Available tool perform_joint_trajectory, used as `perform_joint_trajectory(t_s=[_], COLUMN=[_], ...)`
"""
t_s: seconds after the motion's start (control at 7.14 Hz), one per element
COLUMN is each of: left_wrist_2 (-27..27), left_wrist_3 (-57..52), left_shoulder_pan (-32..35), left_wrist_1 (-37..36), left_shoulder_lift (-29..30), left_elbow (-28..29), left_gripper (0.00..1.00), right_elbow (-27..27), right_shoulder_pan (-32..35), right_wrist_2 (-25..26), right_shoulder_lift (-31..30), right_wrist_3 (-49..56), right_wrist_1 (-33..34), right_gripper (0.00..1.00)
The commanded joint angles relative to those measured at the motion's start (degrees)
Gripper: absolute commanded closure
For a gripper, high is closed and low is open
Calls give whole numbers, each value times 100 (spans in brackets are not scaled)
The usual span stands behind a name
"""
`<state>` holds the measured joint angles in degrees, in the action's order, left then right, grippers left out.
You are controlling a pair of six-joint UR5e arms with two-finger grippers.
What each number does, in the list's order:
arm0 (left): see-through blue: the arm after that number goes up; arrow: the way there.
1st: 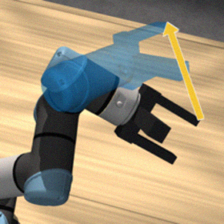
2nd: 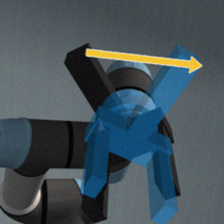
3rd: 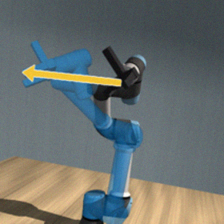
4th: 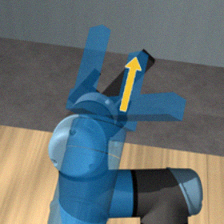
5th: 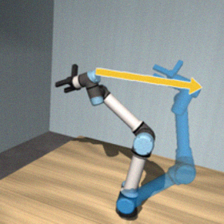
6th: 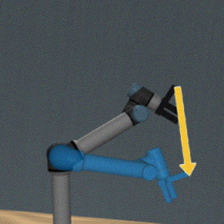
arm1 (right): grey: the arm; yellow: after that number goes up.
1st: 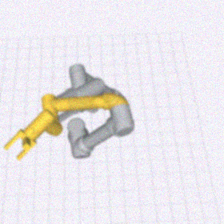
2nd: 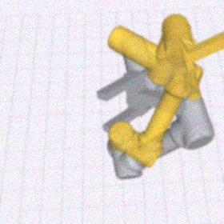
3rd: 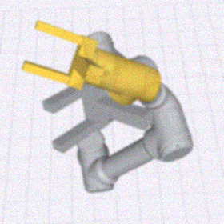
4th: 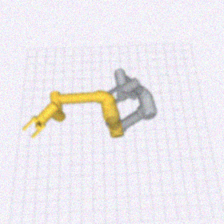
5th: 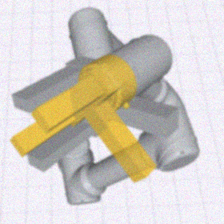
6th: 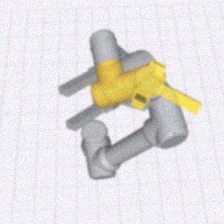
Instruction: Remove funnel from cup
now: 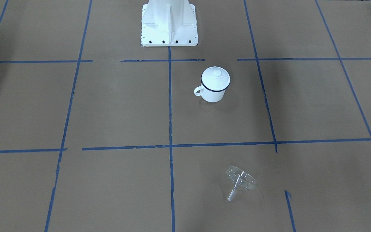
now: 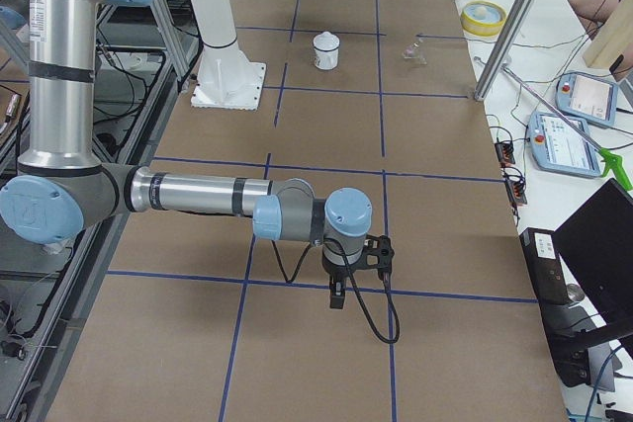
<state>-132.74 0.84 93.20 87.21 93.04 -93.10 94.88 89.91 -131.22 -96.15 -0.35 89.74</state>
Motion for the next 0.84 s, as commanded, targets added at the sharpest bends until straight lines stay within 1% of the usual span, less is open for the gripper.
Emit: perform_joint_trajectory(t_s=[0.0,0.7], left_wrist_2=[-6,-6], left_wrist_3=[-40,-49], left_shoulder_pan=[-4,-4], left_wrist_1=[-28,-46], left_shoulder_lift=[21,13], left_elbow=[230,178], left_gripper=[0,0], right_elbow=[4,4], right_shoulder_pan=[0,0], right_wrist_2=[0,0], right_shoulder_lift=[0,0], right_wrist_3=[0,0], right_wrist_1=[0,0], right_gripper=[0,0])
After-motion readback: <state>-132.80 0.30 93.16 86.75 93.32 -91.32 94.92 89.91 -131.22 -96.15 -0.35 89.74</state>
